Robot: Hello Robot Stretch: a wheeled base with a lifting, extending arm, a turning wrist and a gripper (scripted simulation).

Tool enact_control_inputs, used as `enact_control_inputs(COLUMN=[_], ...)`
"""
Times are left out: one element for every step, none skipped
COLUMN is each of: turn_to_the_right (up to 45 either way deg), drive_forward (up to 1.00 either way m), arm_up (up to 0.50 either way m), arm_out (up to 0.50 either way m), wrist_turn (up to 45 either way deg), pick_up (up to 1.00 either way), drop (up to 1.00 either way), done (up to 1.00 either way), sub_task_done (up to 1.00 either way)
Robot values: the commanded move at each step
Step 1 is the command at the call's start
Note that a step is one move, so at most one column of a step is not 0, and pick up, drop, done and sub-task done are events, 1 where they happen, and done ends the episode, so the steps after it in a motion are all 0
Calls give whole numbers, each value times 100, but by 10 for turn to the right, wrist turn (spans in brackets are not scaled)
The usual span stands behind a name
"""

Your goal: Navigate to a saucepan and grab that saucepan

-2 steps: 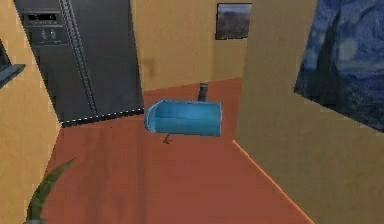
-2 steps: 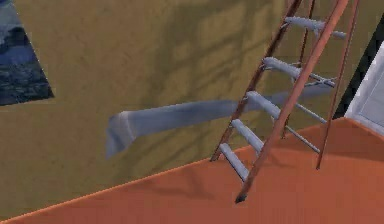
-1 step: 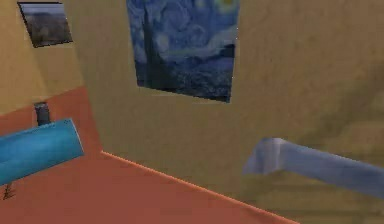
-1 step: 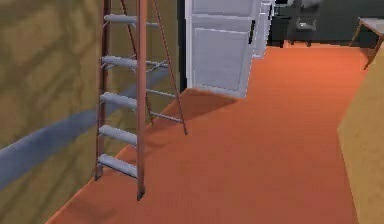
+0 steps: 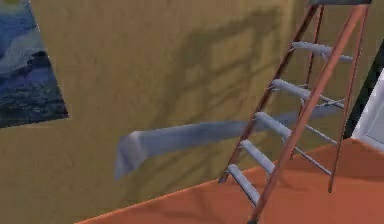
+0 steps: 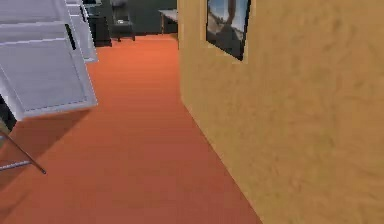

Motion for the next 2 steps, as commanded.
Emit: enact_control_inputs(turn_to_the_right=[450,30], drive_forward=[0,0], arm_up=[0,0], arm_out=[0,0], wrist_turn=[0,0], pick_up=[0,0], drop=[0,0], done=[0,0], sub_task_done=[0,0])
